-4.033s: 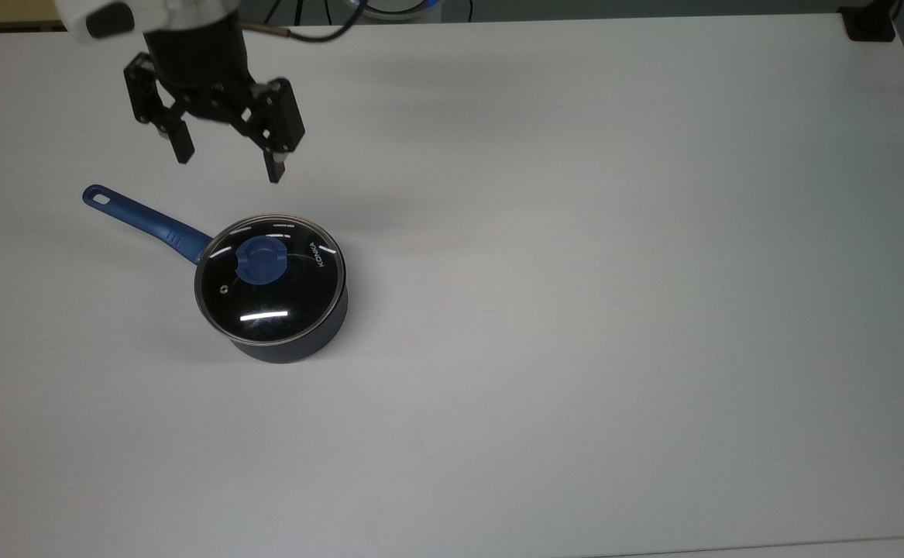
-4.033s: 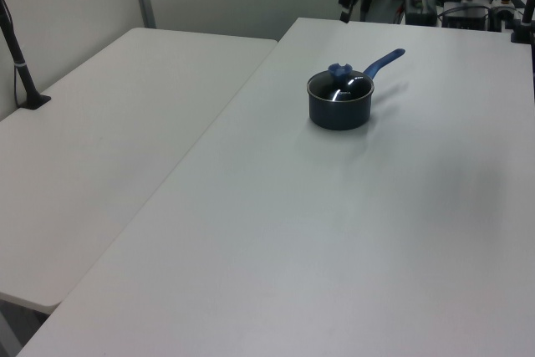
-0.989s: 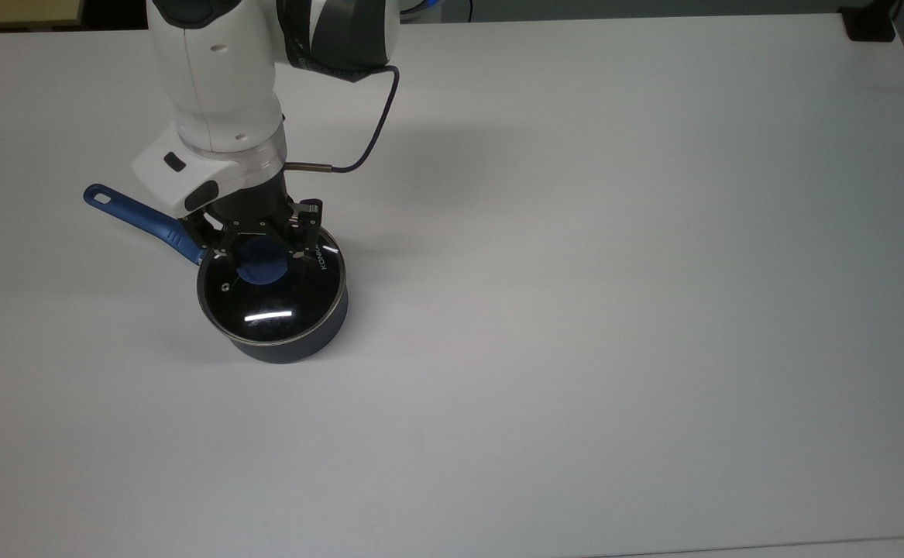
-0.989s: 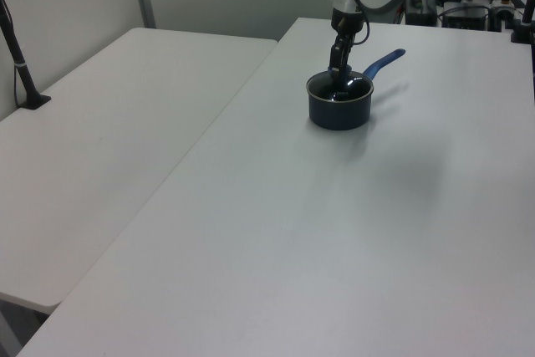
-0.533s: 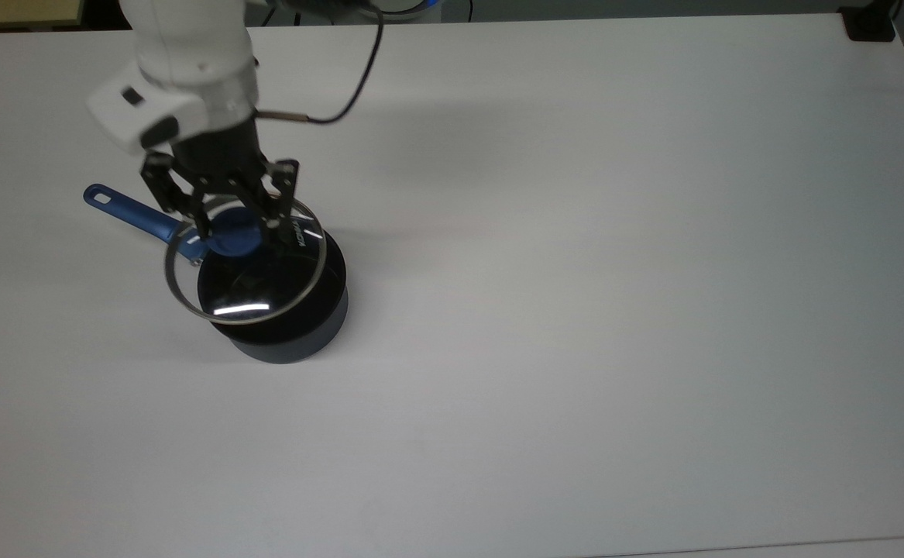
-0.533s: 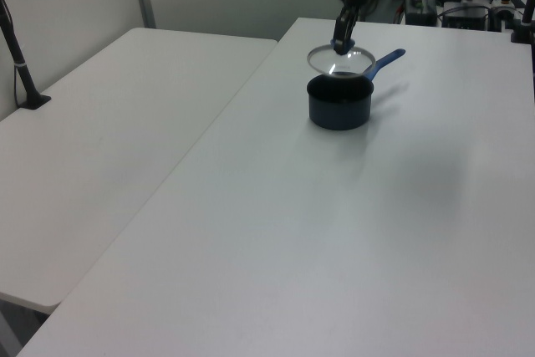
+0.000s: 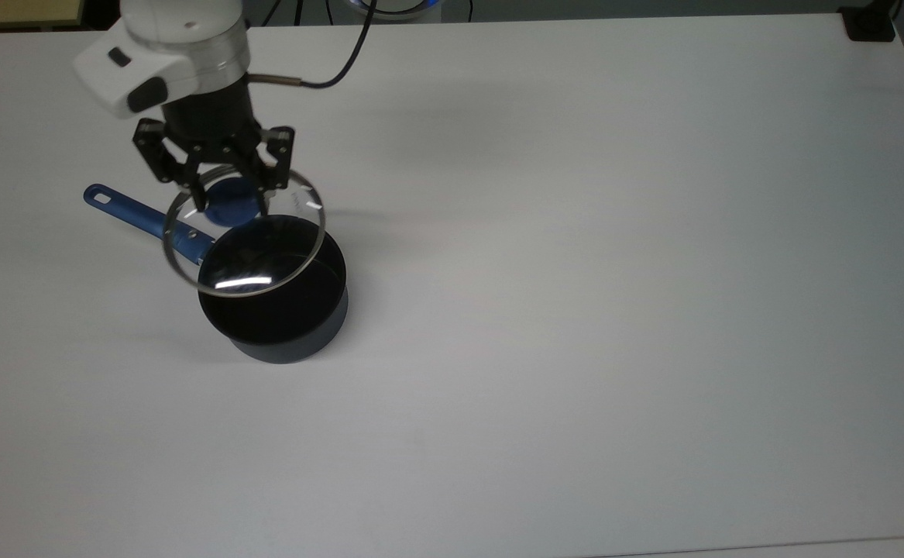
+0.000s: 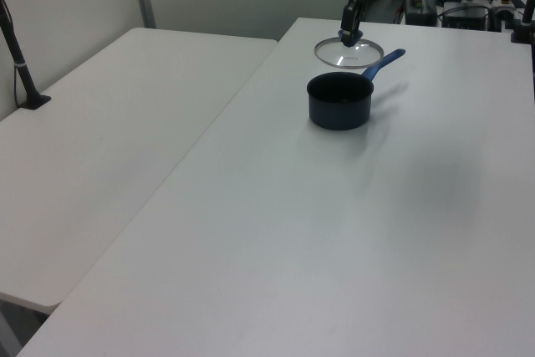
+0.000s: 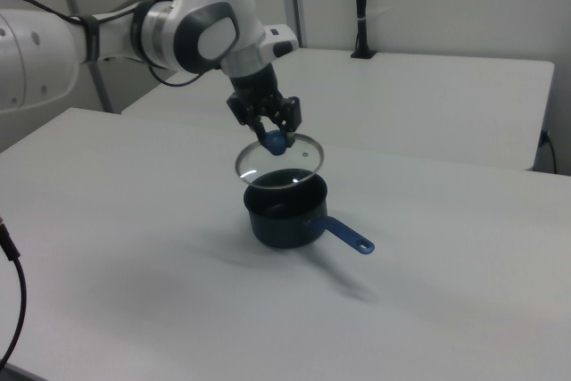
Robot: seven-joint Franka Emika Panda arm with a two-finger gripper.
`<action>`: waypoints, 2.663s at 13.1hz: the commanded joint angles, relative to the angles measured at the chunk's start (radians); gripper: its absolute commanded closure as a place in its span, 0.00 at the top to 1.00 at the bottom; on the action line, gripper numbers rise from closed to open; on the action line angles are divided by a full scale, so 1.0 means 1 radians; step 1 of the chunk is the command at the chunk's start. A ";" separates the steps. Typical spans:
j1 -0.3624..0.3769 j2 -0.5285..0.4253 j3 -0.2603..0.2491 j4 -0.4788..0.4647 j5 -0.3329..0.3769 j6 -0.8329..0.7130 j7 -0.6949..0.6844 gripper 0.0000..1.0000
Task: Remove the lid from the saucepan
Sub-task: 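Lift the glass lid up off the saucepan rim, then carry the lid away from the saucepan and lower it onto the table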
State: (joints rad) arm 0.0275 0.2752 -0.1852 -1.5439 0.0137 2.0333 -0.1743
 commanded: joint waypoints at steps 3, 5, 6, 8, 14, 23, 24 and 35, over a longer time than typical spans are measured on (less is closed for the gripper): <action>0.089 -0.151 -0.003 -0.132 0.006 -0.110 -0.013 0.48; 0.138 -0.207 -0.005 -0.211 0.002 -0.110 -0.008 0.46; 0.164 -0.217 -0.003 -0.238 -0.014 -0.110 0.008 0.46; 0.199 -0.212 0.001 -0.266 -0.035 -0.104 0.054 0.46; 0.290 -0.176 0.006 -0.300 -0.035 -0.093 0.122 0.46; 0.359 -0.015 0.029 -0.318 -0.074 0.108 0.349 0.46; 0.364 -0.005 0.030 -0.318 -0.074 0.113 0.352 0.46; 0.370 0.070 0.067 -0.314 -0.127 0.151 0.475 0.49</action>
State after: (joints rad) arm 0.3849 0.3273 -0.1194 -1.8455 -0.0844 2.1578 0.2680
